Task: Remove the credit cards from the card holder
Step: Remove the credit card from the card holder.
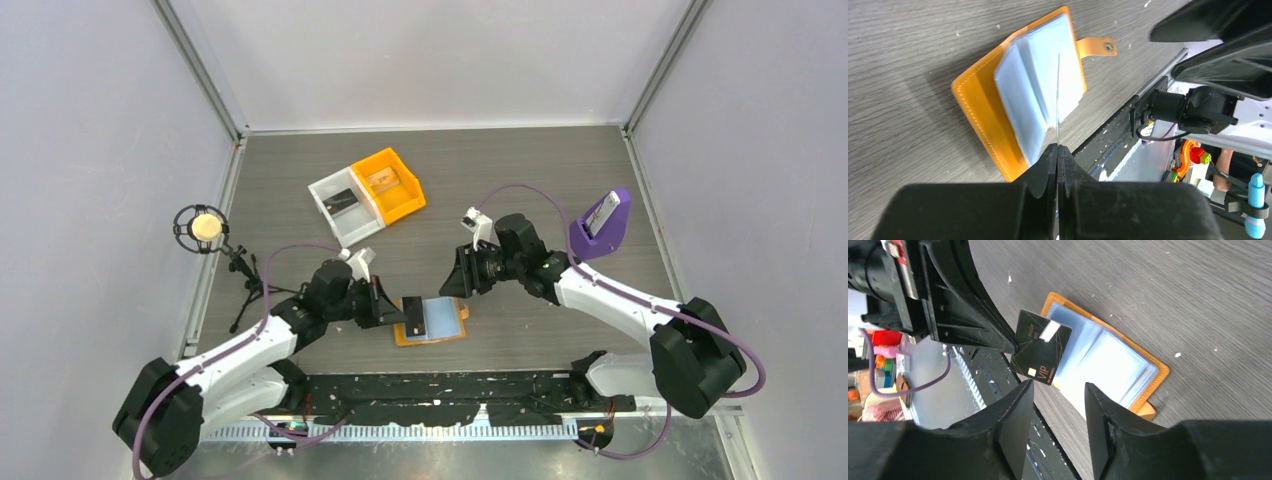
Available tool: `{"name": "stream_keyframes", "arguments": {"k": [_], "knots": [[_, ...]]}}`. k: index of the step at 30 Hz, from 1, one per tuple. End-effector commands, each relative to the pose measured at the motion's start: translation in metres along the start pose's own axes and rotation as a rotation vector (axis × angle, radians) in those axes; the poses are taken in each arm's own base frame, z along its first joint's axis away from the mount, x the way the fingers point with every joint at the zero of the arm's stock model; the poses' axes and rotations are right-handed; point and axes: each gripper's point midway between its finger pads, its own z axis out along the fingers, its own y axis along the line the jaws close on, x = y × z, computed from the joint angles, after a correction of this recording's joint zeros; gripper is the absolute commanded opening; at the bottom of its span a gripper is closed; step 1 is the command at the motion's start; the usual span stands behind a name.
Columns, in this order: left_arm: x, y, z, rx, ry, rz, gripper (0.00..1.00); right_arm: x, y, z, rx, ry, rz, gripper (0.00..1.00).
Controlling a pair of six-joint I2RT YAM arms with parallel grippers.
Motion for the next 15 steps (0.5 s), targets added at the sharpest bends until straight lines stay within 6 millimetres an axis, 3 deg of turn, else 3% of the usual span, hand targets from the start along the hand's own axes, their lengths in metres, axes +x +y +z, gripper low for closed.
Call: {"name": "stream_keyframes", "arguments": {"k": [1, 7, 15], "knots": [[-0.009, -0.024, -0.019, 0.047, -0.012, 0.117, 0.0, -0.022, 0.036, -0.009, -0.158, -0.046, -0.115, 0.51], [-0.011, -0.048, -0.035, 0.158, -0.05, 0.249, 0.0, -0.021, 0.07, -0.021, -0.347, -0.012, -0.215, 0.64], [-0.01, -0.078, -0.053, 0.281, -0.043, 0.381, 0.0, -0.015, 0.082, -0.026, -0.44, 0.043, -0.26, 0.71]]}}
